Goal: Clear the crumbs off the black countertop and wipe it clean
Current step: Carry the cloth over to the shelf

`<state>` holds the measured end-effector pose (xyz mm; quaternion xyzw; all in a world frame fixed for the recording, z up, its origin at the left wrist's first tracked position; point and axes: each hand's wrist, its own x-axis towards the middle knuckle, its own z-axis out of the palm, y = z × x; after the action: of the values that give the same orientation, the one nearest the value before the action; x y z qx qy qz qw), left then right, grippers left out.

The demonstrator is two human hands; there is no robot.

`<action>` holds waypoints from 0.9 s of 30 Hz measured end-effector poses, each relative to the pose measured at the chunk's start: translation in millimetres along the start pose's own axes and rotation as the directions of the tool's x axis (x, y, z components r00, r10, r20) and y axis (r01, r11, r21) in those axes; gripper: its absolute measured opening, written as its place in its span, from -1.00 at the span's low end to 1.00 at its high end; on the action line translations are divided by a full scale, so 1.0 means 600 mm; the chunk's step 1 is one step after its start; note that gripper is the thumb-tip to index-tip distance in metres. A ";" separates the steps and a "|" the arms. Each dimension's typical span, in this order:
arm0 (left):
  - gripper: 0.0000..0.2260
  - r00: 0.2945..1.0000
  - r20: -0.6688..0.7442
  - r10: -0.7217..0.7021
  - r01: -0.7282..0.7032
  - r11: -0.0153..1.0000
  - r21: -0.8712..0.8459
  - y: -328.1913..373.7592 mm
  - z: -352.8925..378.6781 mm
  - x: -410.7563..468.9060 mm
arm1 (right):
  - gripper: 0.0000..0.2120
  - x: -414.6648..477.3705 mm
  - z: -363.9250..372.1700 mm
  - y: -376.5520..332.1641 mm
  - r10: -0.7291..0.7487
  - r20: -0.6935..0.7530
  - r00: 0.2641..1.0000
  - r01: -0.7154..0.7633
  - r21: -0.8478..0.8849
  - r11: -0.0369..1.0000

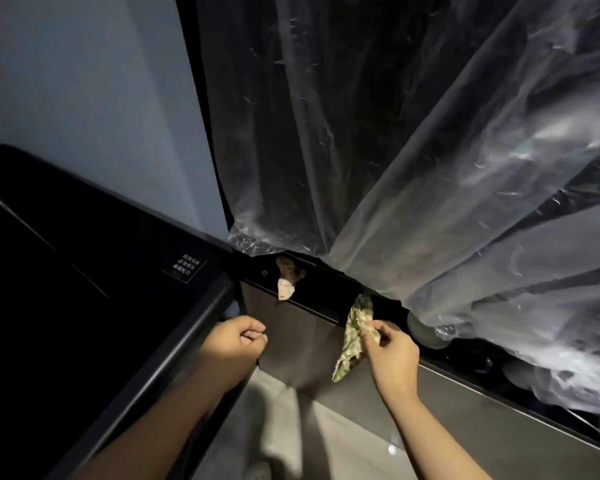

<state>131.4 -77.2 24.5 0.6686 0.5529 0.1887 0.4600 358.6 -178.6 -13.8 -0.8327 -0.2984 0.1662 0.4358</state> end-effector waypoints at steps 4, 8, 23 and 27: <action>-0.87 1.000 -0.008 -0.025 0.025 0.999 -0.020 0.000 -0.005 0.026 | -0.88 0.028 0.028 0.006 0.226 -0.092 0.970 -0.206 0.185 0.961; -0.86 1.000 -0.020 0.024 -0.023 0.998 0.059 -0.006 -0.009 0.039 | -0.82 0.036 0.054 0.011 0.321 -0.102 0.942 -0.281 0.284 0.917; -0.89 0.999 0.035 -0.006 0.002 0.994 0.109 -0.050 -0.007 0.031 | -0.44 0.005 0.072 0.039 -0.069 0.183 0.981 0.143 -0.426 0.893; -0.85 0.999 0.033 -0.020 0.016 0.993 0.120 -0.059 -0.008 0.028 | -0.58 0.007 0.079 0.030 -0.234 0.186 0.954 0.298 -0.516 0.803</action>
<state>113.1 -61.0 -6.6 0.6931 0.5613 0.1396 0.4303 342.8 -154.0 -55.6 -0.8602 -0.4711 0.0598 0.1858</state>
